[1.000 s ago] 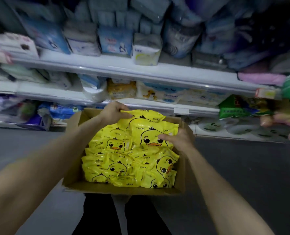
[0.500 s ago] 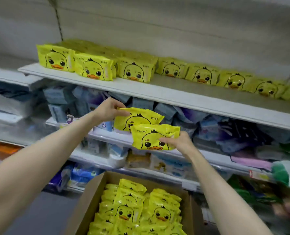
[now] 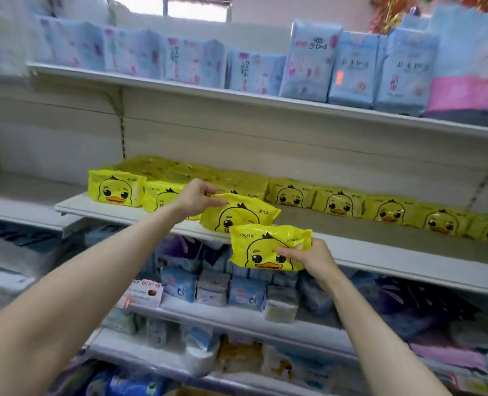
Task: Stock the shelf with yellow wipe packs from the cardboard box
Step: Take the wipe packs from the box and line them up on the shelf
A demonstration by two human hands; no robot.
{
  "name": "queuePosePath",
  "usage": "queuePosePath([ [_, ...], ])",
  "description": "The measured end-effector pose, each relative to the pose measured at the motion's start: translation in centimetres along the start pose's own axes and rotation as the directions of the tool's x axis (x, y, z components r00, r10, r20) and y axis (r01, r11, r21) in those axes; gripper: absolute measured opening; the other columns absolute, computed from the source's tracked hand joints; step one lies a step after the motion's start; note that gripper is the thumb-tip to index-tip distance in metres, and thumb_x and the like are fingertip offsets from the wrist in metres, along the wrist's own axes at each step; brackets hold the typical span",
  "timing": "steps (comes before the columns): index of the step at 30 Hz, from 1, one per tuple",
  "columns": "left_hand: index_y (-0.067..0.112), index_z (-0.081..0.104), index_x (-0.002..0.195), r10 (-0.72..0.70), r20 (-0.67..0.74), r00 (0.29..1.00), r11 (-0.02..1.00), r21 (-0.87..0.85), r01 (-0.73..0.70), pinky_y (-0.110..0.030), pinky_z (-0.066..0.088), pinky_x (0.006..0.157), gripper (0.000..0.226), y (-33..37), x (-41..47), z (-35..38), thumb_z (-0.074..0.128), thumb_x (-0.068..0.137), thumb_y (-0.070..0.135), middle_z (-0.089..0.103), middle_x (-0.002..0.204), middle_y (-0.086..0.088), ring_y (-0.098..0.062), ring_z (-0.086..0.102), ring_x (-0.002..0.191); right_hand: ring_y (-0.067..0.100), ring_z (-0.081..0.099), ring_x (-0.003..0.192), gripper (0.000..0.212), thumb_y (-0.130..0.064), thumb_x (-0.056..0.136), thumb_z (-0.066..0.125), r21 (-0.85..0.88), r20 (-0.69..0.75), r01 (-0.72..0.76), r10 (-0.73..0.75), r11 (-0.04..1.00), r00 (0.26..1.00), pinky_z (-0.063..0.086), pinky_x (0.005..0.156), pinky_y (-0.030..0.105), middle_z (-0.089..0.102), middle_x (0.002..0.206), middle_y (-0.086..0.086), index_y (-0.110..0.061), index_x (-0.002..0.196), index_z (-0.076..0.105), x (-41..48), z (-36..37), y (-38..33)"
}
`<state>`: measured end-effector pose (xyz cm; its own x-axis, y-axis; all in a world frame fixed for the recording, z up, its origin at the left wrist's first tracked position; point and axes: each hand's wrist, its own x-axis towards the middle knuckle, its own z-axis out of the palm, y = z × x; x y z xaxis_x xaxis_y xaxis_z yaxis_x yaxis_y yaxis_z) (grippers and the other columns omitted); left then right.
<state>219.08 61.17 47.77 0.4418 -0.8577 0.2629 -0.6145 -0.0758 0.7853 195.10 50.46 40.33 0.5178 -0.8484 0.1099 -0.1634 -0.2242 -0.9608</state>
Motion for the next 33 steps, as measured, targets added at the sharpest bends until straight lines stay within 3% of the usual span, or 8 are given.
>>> queuePosePath([
  [3, 0.000, 0.070, 0.095, 0.011, 0.010, 1.000, 0.998, 0.061, -0.012, -0.025, 0.036, 0.058, 0.027, -0.6, 2.5, 0.1, 0.072, 0.080, 0.023, 0.062, 0.075, -0.013, -0.010, 0.046, 0.061, -0.001, 0.048, 0.044, 0.036, -0.010, 0.072, 0.080, -0.007, -0.039, 0.003, -0.003, 1.000, 0.999, 0.040, 0.054, 0.019, 0.053, 0.042, -0.014, -0.022, 0.052, 0.052, 1.2, 0.6, -0.6],
  [6, 0.002, 0.070, 0.105, 0.010, 0.008, 1.000, 0.995, 0.102, -0.010, -0.030, 0.041, 0.065, 0.031, -1.3, 5.1, 0.3, 0.070, 0.083, 0.023, 0.066, 0.094, -0.019, -0.010, 0.043, 0.067, 0.000, 0.049, 0.045, 0.039, -0.008, 0.072, 0.079, 0.017, -0.077, 0.009, -0.007, 1.000, 0.997, 0.040, 0.055, 0.020, 0.053, 0.042, -0.014, -0.023, 0.049, 0.052, 2.6, 1.1, -0.9],
  [9, 0.002, 0.069, 0.109, 0.025, 0.022, 0.999, 0.986, 0.167, -0.029, -0.024, 0.041, 0.065, 0.034, -2.0, 7.2, 0.8, 0.070, 0.083, 0.025, 0.065, 0.091, -0.011, -0.017, 0.052, 0.080, -0.001, 0.044, 0.041, 0.041, -0.012, 0.072, 0.080, -0.004, -0.119, -0.004, 0.004, 1.000, 0.993, 0.038, 0.056, 0.024, 0.050, 0.041, -0.014, -0.023, 0.047, 0.050, 3.7, 1.8, -1.3],
  [13, 0.003, 0.065, 0.115, 0.077, 0.029, 0.997, 0.963, 0.256, -0.082, -0.032, 0.045, 0.093, 0.041, -3.5, 9.6, 1.2, 0.070, 0.082, 0.028, 0.064, 0.121, -0.013, -0.026, 0.058, 0.112, 0.009, 0.048, 0.054, 0.021, -0.019, 0.070, 0.082, -0.043, -0.152, 0.010, -0.017, 0.999, 0.988, 0.040, 0.060, 0.025, 0.056, 0.057, -0.005, -0.017, 0.061, 0.063, 5.3, 2.7, -1.4],
  [20, 0.005, 0.070, 0.106, 0.145, 0.060, 0.988, 0.915, 0.372, -0.157, -0.032, 0.048, 0.084, 0.038, -4.3, 12.2, 1.0, 0.076, 0.077, 0.030, 0.069, 0.108, -0.012, -0.027, 0.061, 0.103, 0.006, 0.037, 0.045, 0.038, -0.019, 0.076, 0.078, -0.088, -0.178, -0.009, -0.007, 0.996, 0.984, 0.034, 0.052, 0.020, 0.042, 0.052, -0.004, -0.016, 0.055, 0.046, 7.2, 4.0, -0.9],
  [26, 0.011, 0.068, 0.108, 0.194, 0.106, 0.975, 0.866, 0.448, -0.221, -0.027, 0.046, 0.072, 0.035, -4.8, 13.1, 0.5, 0.077, 0.075, 0.021, 0.069, 0.102, -0.007, -0.024, 0.062, 0.092, 0.017, 0.057, 0.078, 0.019, -0.016, 0.081, 0.073, -0.135, -0.136, -0.075, 0.057, 0.988, 0.989, 0.044, 0.066, 0.025, 0.061, 0.083, 0.002, -0.007, 0.091, 0.059, 8.8, 5.2, -0.9],
  [30, 0.007, 0.068, 0.109, 0.251, 0.067, 0.966, 0.902, 0.346, -0.258, -0.026, 0.046, 0.078, 0.028, -5.3, 13.0, -0.5, 0.069, 0.082, 0.014, 0.071, 0.101, -0.010, -0.024, 0.063, 0.095, 0.020, 0.063, 0.093, 0.034, -0.012, 0.077, 0.076, -0.090, -0.176, -0.074, 0.058, 0.993, 0.983, 0.049, 0.081, 0.031, 0.068, 0.096, 0.001, -0.010, 0.108, 0.062, 9.3, 5.8, -0.3],
  [33, 0.008, 0.069, 0.108, 0.267, 0.063, 0.962, 0.930, 0.245, -0.274, -0.024, 0.045, 0.080, 0.031, -5.7, 12.2, -1.7, 0.067, 0.085, 0.029, 0.069, 0.106, -0.007, -0.018, 0.061, 0.096, 0.021, 0.061, 0.103, 0.049, -0.013, 0.072, 0.080, -0.074, -0.194, -0.066, 0.051, 0.995, 0.980, 0.049, 0.092, 0.038, 0.066, 0.109, 0.001, -0.011, 0.116, 0.058, 9.6, 6.2, -0.3],
])
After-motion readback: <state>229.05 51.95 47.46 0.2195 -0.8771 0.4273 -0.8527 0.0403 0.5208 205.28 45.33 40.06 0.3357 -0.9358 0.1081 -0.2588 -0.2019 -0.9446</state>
